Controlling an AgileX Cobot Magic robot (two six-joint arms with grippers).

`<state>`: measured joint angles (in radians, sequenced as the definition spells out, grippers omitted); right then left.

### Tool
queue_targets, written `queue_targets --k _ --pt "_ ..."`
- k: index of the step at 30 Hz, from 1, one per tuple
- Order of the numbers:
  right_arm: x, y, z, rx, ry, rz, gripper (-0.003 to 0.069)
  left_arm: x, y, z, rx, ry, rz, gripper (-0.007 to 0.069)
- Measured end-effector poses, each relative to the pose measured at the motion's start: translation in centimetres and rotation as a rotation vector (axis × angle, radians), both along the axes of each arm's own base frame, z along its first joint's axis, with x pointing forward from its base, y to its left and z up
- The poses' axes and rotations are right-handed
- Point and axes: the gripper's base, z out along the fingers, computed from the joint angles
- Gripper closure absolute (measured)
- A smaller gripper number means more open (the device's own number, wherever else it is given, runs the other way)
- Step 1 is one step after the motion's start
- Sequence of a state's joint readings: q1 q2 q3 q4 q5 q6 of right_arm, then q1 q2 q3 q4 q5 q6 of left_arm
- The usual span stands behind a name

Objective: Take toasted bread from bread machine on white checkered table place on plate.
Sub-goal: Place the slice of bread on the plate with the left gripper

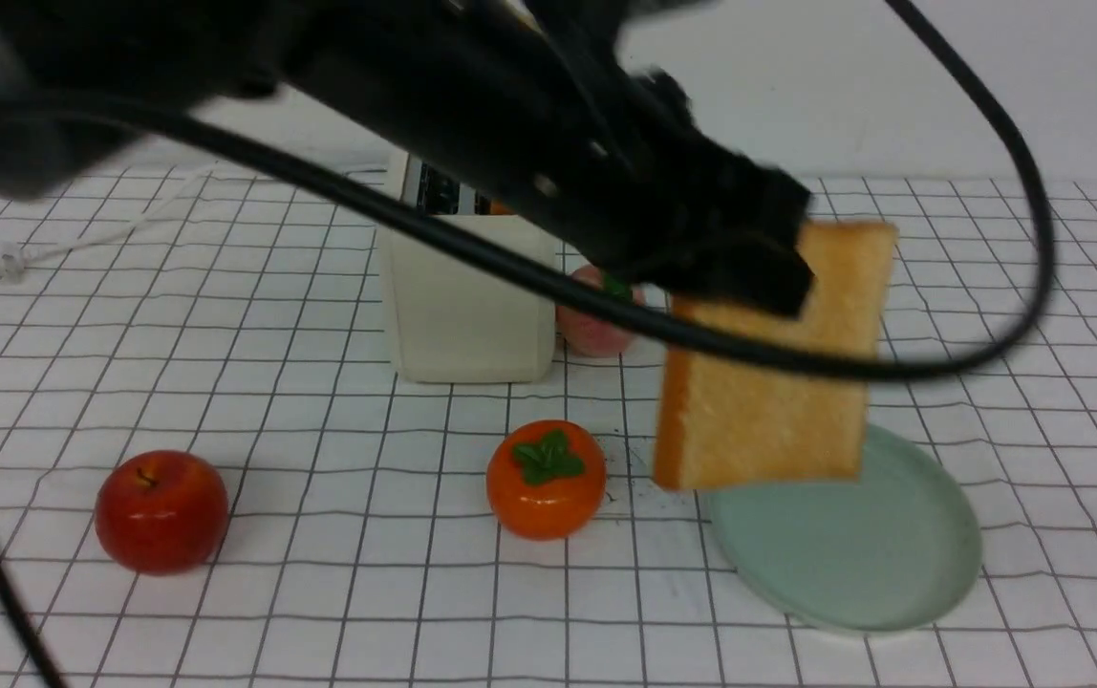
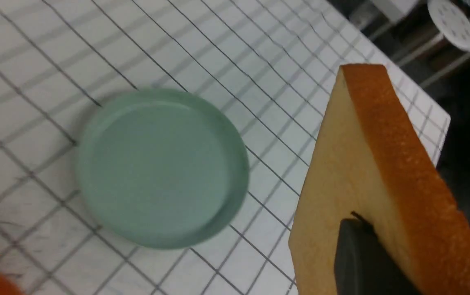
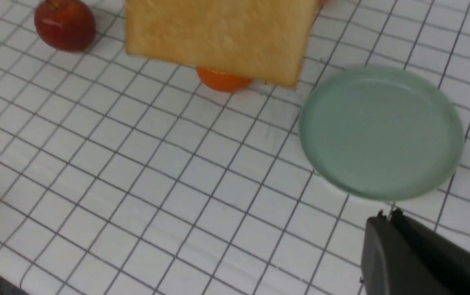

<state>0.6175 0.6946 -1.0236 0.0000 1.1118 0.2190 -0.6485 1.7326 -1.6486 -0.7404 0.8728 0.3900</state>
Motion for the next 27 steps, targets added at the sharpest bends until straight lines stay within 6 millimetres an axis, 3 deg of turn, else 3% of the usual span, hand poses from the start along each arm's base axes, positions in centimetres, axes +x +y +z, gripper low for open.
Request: queue_targets --k 3,6,13,23,27 --pt "-0.9 -0.6 -0.2 -0.004 0.039 -0.017 0.0659 1.0 -3.6 -4.2 0.022 0.046 -0.003 0.0515" --pt "-2.5 -2.0 0.0 0.021 0.043 -0.065 0.0659 2.8 -5.5 -7.3 0.015 0.099 0.030 0.0515" --pt "-5.9 -4.7 0.4 0.130 -0.019 -0.131 0.0659 5.6 -8.0 -10.7 -0.056 0.177 0.080 0.0515" --pt "-6.3 -5.0 0.5 0.149 -0.029 -0.136 0.0659 7.5 -9.2 -15.4 -0.048 0.215 0.161 0.0512" --pt "-6.3 -5.0 0.5 0.149 -0.029 -0.136 0.0657 7.7 -9.2 -15.8 -0.041 0.210 0.166 0.0406"
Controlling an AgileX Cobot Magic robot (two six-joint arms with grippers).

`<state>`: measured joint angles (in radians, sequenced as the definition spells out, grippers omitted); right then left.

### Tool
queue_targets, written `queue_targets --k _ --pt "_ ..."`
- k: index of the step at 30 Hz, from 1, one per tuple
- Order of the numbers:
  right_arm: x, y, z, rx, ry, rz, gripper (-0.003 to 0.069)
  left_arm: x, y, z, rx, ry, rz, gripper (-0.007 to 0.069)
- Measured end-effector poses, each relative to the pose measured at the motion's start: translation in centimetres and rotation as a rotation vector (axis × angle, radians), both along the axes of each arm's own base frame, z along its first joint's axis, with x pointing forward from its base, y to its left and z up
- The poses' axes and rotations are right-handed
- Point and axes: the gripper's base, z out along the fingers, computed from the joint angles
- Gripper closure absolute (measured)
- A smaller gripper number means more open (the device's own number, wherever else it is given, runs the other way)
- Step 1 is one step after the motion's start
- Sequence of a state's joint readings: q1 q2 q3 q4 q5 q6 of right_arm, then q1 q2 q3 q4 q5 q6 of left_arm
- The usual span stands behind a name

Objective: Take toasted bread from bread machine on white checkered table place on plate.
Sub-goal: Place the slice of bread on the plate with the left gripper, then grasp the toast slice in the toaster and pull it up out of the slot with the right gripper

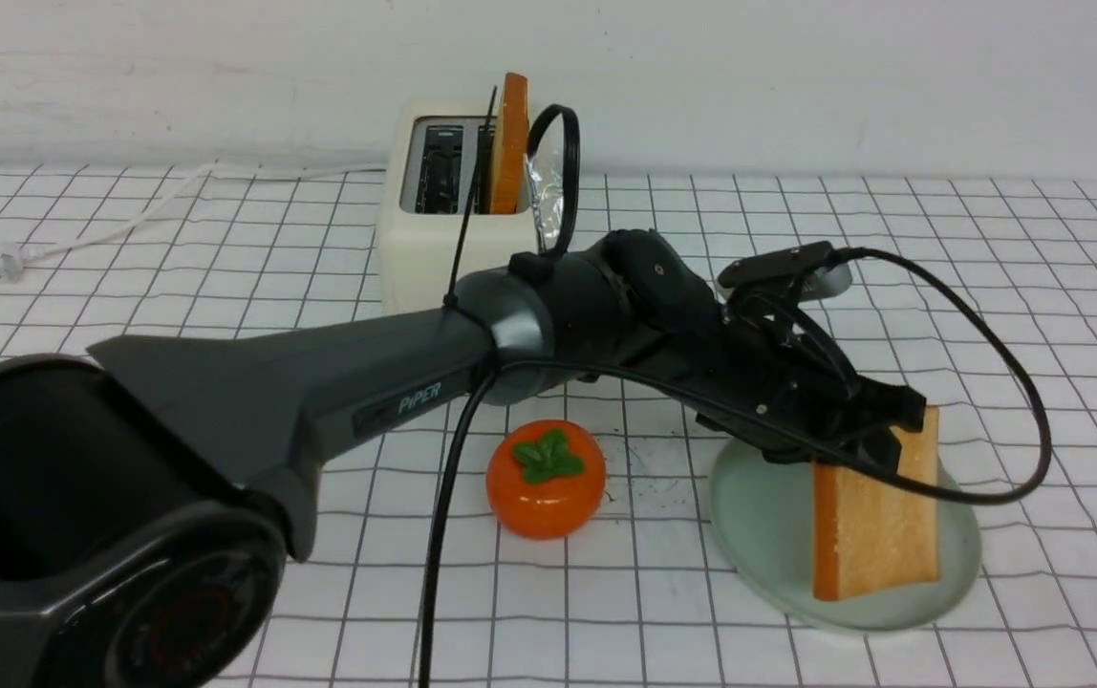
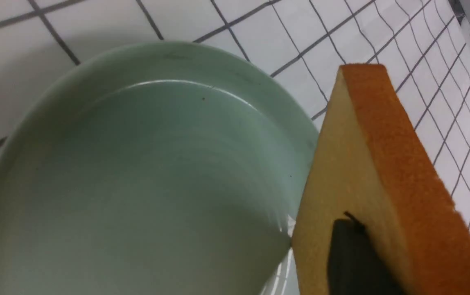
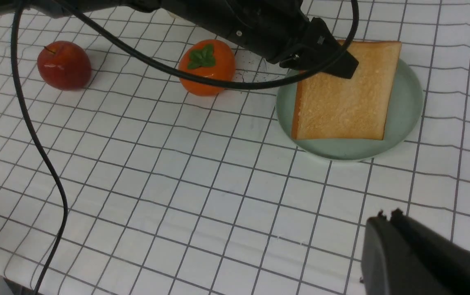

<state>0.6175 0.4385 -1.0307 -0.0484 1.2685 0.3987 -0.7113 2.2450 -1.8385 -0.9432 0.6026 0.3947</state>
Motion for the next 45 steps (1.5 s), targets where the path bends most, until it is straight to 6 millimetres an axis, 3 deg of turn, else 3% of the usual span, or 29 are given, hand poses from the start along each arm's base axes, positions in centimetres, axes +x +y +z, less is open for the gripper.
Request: queue_targets --k 3,8,12,15,20,21,22,27,29,33,38,45 --pt "0.0 0.0 0.0 0.000 0.000 0.000 0.0655 0.1 0.0 0.2 0.021 -0.031 -0.013 0.0244" --pt "0.0 0.0 0.0 0.000 0.000 0.000 0.0655 0.4 0.2 0.8 0.067 -0.106 -0.042 0.0047" --pt "0.0 0.0 0.0 0.000 0.000 0.000 0.0655 0.3 0.7 2.4 0.110 -0.194 -0.063 -0.0022" --pt "0.1 -0.1 0.0 -0.012 -0.009 -0.013 0.0655 -0.3 1.7 6.4 0.111 -0.312 -0.066 -0.0028" --pt "0.2 -0.4 0.0 -0.025 -0.019 -0.039 0.0655 -2.1 3.4 12.9 0.060 -0.442 -0.058 0.0067" --pt "0.3 -0.4 0.0 -0.026 -0.019 -0.040 0.0655 -2.2 3.5 13.1 0.060 -0.448 -0.059 0.0085" --pt "0.5 -0.3 0.0 -0.032 -0.015 -0.048 0.0655 -3.0 4.2 14.9 0.052 -0.479 -0.063 0.0149" --pt "2.8 1.3 -0.3 -0.097 0.066 -0.051 0.0652 -6.0 7.0 19.5 0.100 -0.503 -0.086 0.0554" --pt "4.7 2.6 -0.7 -0.148 0.102 -0.034 0.0652 -7.2 8.4 21.2 0.141 -0.507 -0.074 0.0638" --pt "8.9 5.7 -1.4 -0.203 0.106 0.017 0.0651 -10.0 11.9 23.8 0.190 -0.526 0.006 0.0638" --pt "12.5 8.8 -2.3 -0.185 0.097 0.067 0.0648 -13.7 17.1 23.7 0.273 -0.545 0.154 0.0638" --pt "17.4 13.1 -2.1 -0.140 0.070 0.146 0.0645 -21.7 26.5 23.2 0.180 -0.645 0.444 0.0638"
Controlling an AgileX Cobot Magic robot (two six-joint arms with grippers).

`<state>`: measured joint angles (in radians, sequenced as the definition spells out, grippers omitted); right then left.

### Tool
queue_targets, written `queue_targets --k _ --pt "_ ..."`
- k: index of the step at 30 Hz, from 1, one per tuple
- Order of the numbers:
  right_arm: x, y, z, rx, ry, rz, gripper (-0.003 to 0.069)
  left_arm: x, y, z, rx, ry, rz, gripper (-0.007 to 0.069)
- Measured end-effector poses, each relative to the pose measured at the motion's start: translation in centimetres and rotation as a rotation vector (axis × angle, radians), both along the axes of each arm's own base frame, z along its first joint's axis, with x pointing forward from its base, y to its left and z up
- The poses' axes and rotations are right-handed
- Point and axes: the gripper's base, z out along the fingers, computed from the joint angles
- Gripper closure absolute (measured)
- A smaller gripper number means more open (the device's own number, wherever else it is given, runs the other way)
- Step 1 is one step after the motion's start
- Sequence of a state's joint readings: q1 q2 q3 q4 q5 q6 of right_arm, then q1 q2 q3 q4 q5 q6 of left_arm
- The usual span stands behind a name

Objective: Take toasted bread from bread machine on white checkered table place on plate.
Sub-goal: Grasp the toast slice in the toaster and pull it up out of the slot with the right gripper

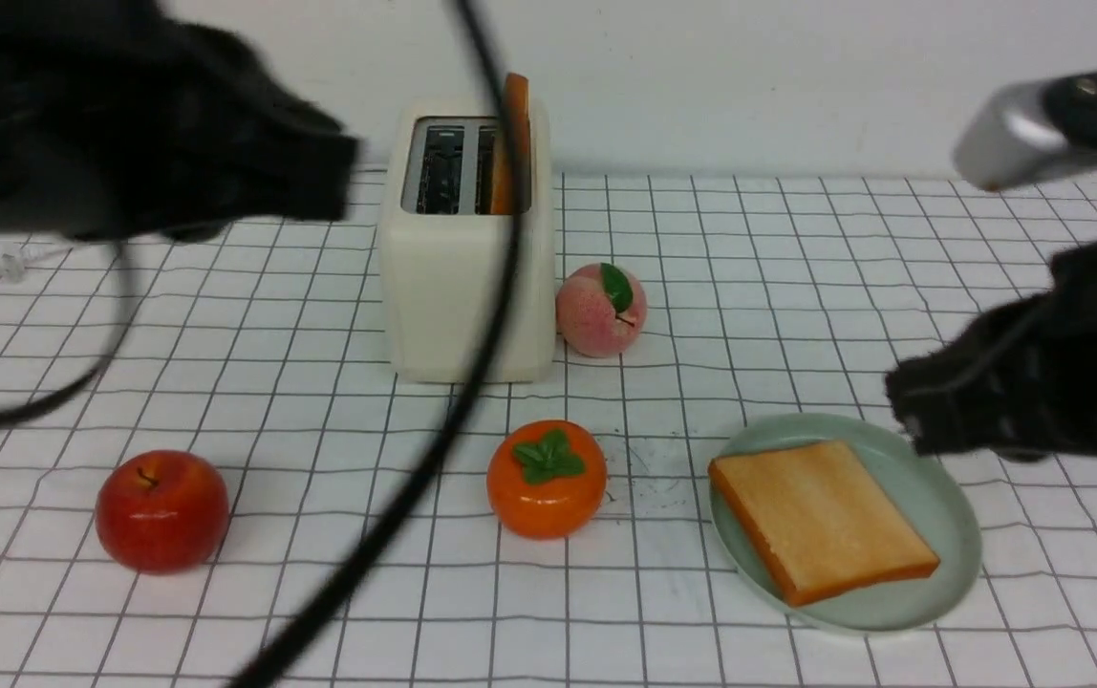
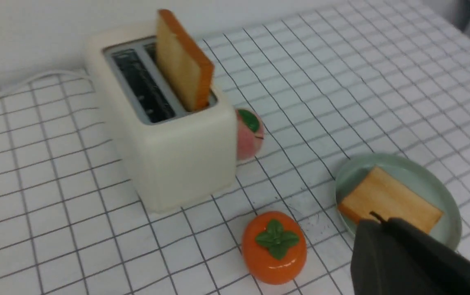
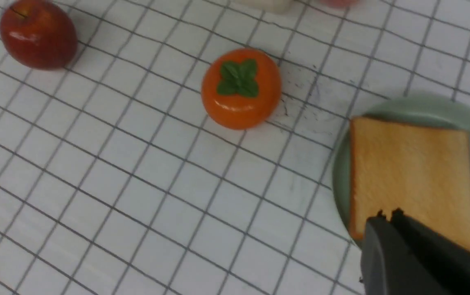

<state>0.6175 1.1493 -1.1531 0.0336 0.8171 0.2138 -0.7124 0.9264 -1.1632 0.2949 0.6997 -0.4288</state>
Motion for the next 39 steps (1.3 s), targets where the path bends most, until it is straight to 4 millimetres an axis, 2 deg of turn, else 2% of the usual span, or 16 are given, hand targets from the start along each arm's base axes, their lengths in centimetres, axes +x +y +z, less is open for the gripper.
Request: queue_targets --k 2,5,7,8,9,11,12,13,19,20,23,26,32,37,39 --pt "1.1 0.9 0.2 0.014 -0.006 0.007 0.0643 -1.0 1.0 -0.5 -0.031 -0.022 0.022 0.0638" --pt "4.5 3.5 0.4 0.057 -0.031 0.010 0.0625 -4.0 4.2 -1.6 -0.121 -0.101 0.070 0.0638" --pt "6.9 5.2 0.3 0.074 -0.050 0.008 0.0604 -4.8 5.2 -2.7 -0.137 -0.115 0.099 0.0638" --pt "7.1 5.3 0.3 0.076 -0.052 0.008 0.0601 -4.8 5.2 -2.8 -0.133 -0.118 0.101 0.0638" --pt "9.0 6.7 0.2 0.093 -0.072 0.005 0.0570 -5.1 5.8 -3.4 -0.137 -0.127 0.124 0.0638" --pt "11.0 8.1 0.2 0.112 -0.102 0.003 0.0529 -5.2 6.0 -3.8 -0.138 -0.131 0.140 0.0638" --pt "11.0 8.1 0.2 0.112 -0.102 0.003 0.0524 -5.2 6.0 -3.9 -0.137 -0.130 0.141 0.0638" --pt "12.4 9.0 0.0 0.115 -0.124 0.003 0.0488 -5.1 6.0 -4.1 -0.141 -0.126 0.148 0.0638" --pt "17.7 12.5 -1.4 0.147 -0.199 -0.011 0.0256 -5.1 5.8 -3.8 -0.155 -0.169 0.126 0.0638" --pt "17.9 12.6 -1.7 0.145 -0.197 -0.011 0.0249 -5.1 5.8 -3.8 -0.157 -0.170 0.125 0.0638" --pt "20.7 14.3 -2.9 0.158 -0.277 -0.010 0.0172 -5.1 5.6 -3.4 -0.176 -0.205 0.101 0.0638" --pt "22.6 14.7 -4.1 0.161 -0.291 -0.028 0.0160 -5.1 5.5 -3.3 -0.179 -0.215 0.095 0.0638" --pt "25.5 13.6 -6.2 0.214 -0.257 -0.123 0.0176 -5.1 5.5 -3.3 -0.180 -0.217 0.094 0.0638" --pt "26.3 13.7 -7.3 0.250 -0.262 -0.146 0.0211 -5.1 5.5 -3.3 -0.180 -0.218 0.094 0.0638" --pt "26.5 13.8 -7.6 0.254 -0.264 -0.145 0.0248 -5.1 5.5 -3.3 -0.179 -0.217 0.094 0.0638"
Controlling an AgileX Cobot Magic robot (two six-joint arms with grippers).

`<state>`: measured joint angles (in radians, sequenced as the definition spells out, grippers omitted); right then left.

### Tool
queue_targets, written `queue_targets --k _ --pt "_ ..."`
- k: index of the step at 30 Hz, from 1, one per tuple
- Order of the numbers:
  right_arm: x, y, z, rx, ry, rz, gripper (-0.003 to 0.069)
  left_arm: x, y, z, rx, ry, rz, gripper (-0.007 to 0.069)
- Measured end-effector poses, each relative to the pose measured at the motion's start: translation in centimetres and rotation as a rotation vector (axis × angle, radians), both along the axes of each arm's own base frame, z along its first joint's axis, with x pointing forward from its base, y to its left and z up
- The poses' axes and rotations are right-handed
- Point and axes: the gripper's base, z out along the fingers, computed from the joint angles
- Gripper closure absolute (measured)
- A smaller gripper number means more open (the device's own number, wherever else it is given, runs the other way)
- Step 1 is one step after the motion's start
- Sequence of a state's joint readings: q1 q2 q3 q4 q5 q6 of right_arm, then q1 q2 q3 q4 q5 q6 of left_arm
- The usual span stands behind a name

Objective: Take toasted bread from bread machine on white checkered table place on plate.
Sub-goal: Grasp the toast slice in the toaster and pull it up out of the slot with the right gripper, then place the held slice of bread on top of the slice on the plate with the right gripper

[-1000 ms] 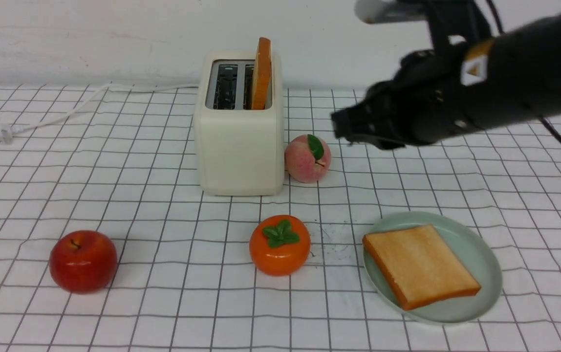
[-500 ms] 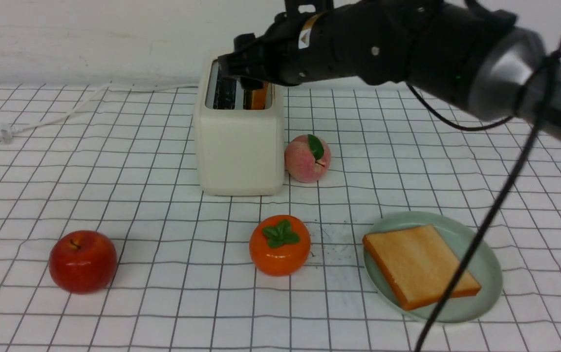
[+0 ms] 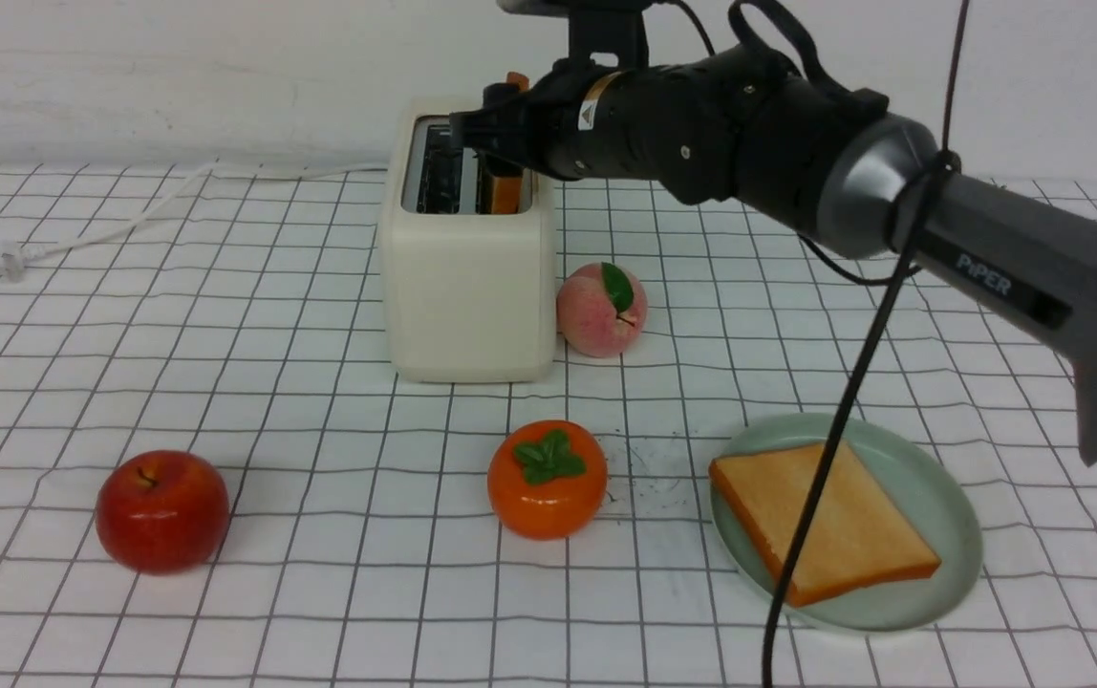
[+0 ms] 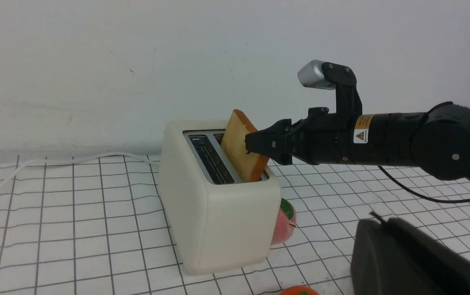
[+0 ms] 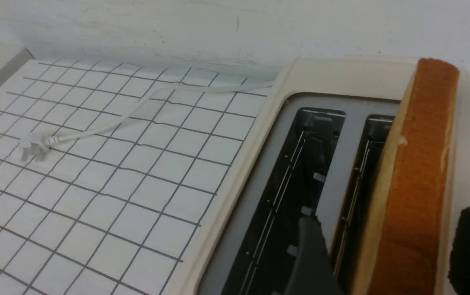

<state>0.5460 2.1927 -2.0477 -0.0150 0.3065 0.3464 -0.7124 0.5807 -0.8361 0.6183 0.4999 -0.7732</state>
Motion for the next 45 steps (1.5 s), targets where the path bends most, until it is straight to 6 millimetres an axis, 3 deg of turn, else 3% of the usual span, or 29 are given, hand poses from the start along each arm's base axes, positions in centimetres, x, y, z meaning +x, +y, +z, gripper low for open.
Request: queue_targets --k 10,16,19,21,22,24,25,26,28,31,33,36,37,41,43,44,45 --pt "0.7 0.4 -1.0 -0.023 -0.064 0.008 0.0559 0.0 0.1 -0.1 0.004 0.008 0.006 0.0638" --pt "0.7 0.4 0.1 -0.016 -0.145 0.016 0.0564 0.0 0.1 -0.1 0.005 0.010 0.008 0.0638" --pt "-0.3 0.0 2.6 0.006 -0.179 0.016 0.0564 0.0 0.1 -0.1 0.005 0.010 0.008 0.0638" --pt "-2.6 -1.2 7.5 0.020 -0.211 0.013 0.0564 0.0 0.1 -0.1 0.006 0.011 0.008 0.0638" --pt "-3.1 -1.4 8.2 0.020 -0.211 0.012 0.0564 0.0 0.1 -0.1 0.006 0.011 0.008 0.0638" --pt "-6.6 -3.5 13.0 -0.042 -0.200 0.016 0.0564 0.0 0.1 -0.1 0.008 0.013 0.010 0.0638" --pt "-6.6 -3.4 13.1 -0.048 -0.205 0.019 0.0564 0.0 0.1 -0.1 0.008 0.013 0.010 0.0638" --pt "-9.0 -4.9 15.3 -0.122 -0.176 0.038 0.0564 0.0 0.1 -0.2 0.009 0.015 0.012 0.0638" --pt "-12.1 -6.7 17.3 -0.211 -0.110 0.083 0.0564 0.0 0.1 -0.2 0.010 0.017 0.013 0.0638" --pt "-15.5 -9.0 18.5 -0.321 -0.047 0.167 0.0564 0.0 0.1 -0.2 0.009 0.023 0.014 0.0638" --pt "-17.1 -10.2 18.7 -0.346 -0.010 0.194 0.0564 0.0 0.1 -0.3 0.008 0.027 0.015 0.0638" --pt "-20.0 -13.8 17.8 -0.375 0.075 0.166 0.0564 0.1 0.0 -0.5 0.007 0.036 0.011 0.0638" --pt "-21.2 -15.9 16.9 -0.372 0.116 0.114 0.0564 0.2 -0.1 -0.9 0.012 0.040 0.007 0.0638" --pt "-24.2 -21.5 12.5 -0.304 0.249 -0.067 0.0564 0.4 -0.4 -2.0 0.028 0.052 -0.007 0.0638" --pt "-24.7 -22.8 9.8 -0.244 0.344 -0.085 0.0564 0.5 -0.6 -2.4 0.033 0.055 -0.016 0.0638" --pt "-24.7 -22.9 9.5 -0.237 0.353 -0.082 0.0564 0.5 -0.6 -2.5 0.033 0.055 -0.017 0.0638" --pt "-24.5 -23.0 7.7 -0.186 0.406 -0.027 0.0564 0.5 -0.7 -2.8 0.036 0.055 -0.023 0.0638"
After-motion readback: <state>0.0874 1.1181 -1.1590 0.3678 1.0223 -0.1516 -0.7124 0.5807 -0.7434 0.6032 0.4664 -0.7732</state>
